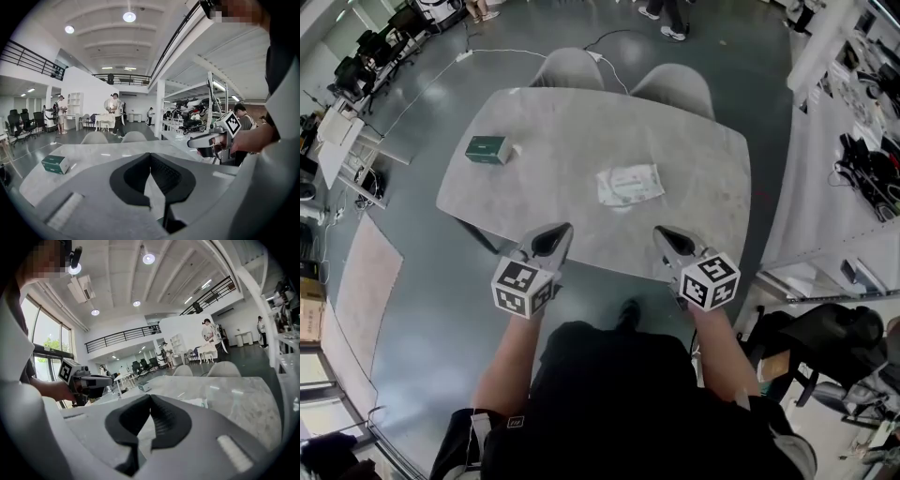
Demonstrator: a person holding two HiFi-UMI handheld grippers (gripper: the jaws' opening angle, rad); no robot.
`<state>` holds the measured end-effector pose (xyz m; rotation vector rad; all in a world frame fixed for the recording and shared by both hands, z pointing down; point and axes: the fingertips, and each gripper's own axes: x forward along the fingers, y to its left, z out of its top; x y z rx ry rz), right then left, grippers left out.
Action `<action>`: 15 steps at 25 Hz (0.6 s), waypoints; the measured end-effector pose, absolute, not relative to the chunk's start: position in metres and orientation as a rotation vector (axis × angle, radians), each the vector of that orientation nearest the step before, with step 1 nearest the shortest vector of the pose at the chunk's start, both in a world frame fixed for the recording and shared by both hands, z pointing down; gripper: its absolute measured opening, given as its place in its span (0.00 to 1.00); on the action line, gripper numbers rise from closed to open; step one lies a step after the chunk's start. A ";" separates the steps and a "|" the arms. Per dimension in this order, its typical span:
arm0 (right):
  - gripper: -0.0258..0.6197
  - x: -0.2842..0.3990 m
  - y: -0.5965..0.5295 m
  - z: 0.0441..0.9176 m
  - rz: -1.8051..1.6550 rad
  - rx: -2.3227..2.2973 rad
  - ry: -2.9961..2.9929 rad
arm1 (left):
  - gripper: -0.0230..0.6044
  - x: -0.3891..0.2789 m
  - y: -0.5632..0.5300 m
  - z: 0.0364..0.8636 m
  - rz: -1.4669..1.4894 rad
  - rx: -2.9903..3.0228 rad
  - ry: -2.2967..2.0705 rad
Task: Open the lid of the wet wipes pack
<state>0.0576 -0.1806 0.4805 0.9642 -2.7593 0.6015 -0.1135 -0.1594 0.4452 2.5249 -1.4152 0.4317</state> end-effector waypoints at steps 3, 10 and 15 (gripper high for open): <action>0.04 0.054 -0.193 0.478 0.598 0.951 -2.761 | 0.05 -0.113 -0.175 0.446 0.433 2.524 -1.412; 0.04 0.039 -0.230 0.479 0.570 0.984 -2.716 | 0.05 -0.116 -0.224 0.444 0.429 2.577 -1.346; 0.04 0.019 -0.258 0.482 0.546 1.045 -2.654 | 0.05 -0.131 -0.261 0.446 0.414 2.640 -1.280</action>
